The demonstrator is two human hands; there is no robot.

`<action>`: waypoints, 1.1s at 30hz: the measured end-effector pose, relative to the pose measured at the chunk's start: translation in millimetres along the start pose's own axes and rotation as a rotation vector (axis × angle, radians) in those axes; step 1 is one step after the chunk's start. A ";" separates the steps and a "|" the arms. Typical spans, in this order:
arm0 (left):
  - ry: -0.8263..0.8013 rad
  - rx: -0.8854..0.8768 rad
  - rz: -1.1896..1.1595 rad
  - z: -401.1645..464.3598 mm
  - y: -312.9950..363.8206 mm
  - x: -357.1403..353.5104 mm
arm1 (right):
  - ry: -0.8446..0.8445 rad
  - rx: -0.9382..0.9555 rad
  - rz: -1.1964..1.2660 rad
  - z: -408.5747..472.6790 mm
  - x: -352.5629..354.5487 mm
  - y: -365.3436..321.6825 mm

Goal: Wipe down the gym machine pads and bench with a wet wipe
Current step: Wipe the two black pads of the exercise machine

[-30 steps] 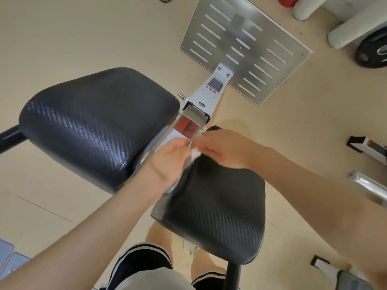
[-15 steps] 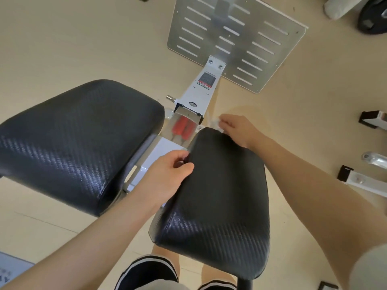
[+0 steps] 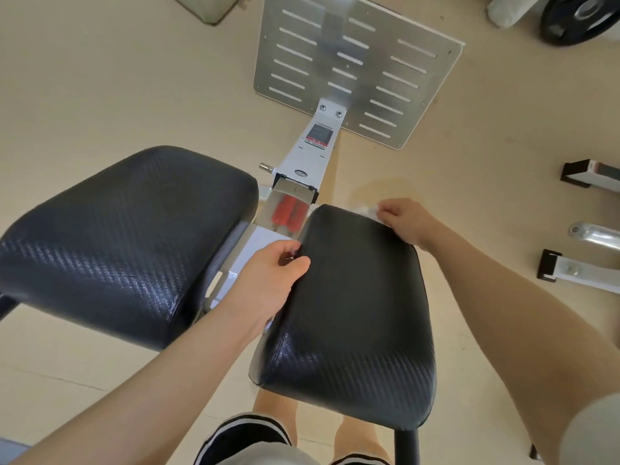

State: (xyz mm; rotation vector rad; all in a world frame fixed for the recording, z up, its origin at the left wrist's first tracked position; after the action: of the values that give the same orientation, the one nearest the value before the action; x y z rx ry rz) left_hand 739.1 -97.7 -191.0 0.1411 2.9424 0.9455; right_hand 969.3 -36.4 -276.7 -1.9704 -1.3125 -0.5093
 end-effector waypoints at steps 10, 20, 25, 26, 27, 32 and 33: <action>0.041 -0.246 0.344 -24.3 40.2 -7.5 | 0.343 -0.229 0.783 -120.1 30.1 2.8; -0.498 -0.349 0.221 -138.5 19.7 -76.0 | 0.347 -0.100 1.245 -279.0 1.6 -74.1; -0.358 -0.460 0.329 -173.8 -29.0 -54.3 | 0.389 -0.022 1.302 -333.2 -61.8 -93.4; -0.365 -0.453 0.360 -179.2 -43.0 -50.6 | 0.401 -0.038 1.311 -343.3 -81.3 -96.2; -0.380 -0.429 0.409 -183.6 -59.5 -46.9 | 0.410 -0.088 1.316 -351.0 -104.0 -96.4; -0.234 -0.440 0.496 -189.2 -114.4 -4.4 | 0.457 -0.522 1.378 -368.1 -221.5 -74.2; -0.170 -0.462 0.487 -188.7 -117.3 10.3 | 0.437 -0.631 1.455 -368.6 -243.5 -69.3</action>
State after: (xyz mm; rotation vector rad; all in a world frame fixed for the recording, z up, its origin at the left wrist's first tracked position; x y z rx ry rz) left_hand 706.5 -300.7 -106.3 0.8880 2.4902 1.5468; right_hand 828.0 -445.6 -164.7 -2.4687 0.7403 -0.5342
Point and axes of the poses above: each hand's wrist, its own z-axis towards the middle knuckle, its own x-axis out of the back of the hand, y = z × x, the point moved 7 cm from there along z, towards the middle knuckle, and after that the axes turned 15 degrees about -z, right-handed, at the moved point
